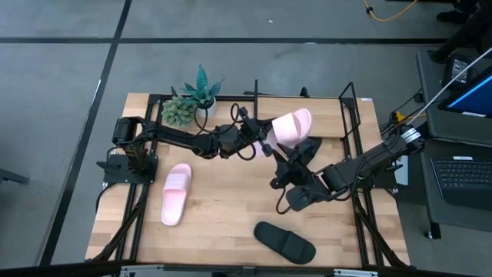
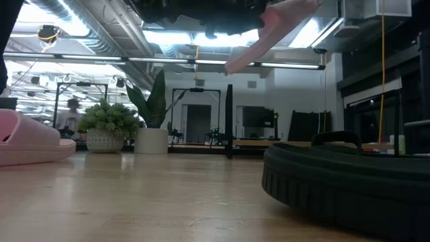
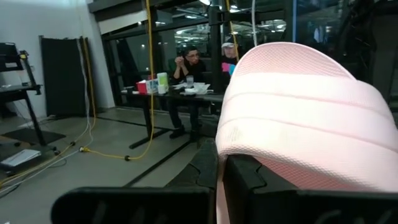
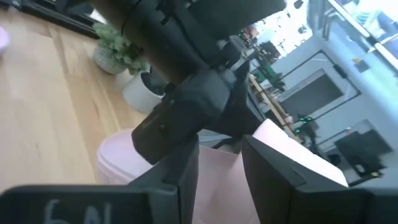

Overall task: Pick and place slides into the shelf
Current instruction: Put the top pink slide on the shelf

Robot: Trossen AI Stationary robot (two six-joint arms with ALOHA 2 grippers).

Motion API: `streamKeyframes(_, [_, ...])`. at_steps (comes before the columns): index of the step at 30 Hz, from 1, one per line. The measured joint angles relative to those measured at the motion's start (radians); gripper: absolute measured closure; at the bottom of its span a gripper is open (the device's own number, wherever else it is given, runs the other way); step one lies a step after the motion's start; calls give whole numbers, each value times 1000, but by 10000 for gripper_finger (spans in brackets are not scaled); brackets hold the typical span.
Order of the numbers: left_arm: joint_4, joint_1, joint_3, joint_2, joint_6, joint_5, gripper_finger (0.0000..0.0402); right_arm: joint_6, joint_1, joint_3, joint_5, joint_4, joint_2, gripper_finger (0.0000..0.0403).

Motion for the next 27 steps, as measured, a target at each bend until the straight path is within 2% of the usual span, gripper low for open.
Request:
streamKeyframes(14, [15,-8,0,0,-5,0,400,-28,-9,-2,218,-7,89,276])
streamKeyframes(27, [21,-44,0,2,48,-15,400,-27,-45,-2,226,-12,73,276])
